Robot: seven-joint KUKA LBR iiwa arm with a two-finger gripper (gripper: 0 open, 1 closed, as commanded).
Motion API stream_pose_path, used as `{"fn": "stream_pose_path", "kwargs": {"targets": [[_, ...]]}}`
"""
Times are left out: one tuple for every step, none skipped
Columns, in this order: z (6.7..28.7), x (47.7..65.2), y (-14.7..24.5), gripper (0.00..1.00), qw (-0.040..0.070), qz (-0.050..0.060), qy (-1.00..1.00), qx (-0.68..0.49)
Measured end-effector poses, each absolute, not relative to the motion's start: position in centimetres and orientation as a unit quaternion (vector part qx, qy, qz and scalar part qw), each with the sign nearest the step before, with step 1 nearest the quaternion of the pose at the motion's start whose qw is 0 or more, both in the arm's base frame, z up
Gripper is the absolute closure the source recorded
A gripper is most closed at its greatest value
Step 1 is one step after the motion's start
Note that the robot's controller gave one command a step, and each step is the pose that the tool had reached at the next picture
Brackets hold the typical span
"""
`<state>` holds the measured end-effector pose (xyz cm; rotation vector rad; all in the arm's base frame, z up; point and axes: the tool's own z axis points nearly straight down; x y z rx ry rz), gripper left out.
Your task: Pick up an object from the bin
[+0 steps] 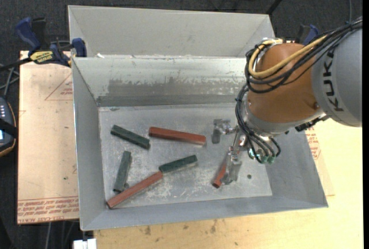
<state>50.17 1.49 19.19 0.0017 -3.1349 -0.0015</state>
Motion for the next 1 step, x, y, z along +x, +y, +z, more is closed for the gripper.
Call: {"fn": "stream_pose_path", "kwargs": {"targets": [[19.49, 50.33, 1.49, 0.0, 0.0, -0.001, -1.0, 0.0]]}}
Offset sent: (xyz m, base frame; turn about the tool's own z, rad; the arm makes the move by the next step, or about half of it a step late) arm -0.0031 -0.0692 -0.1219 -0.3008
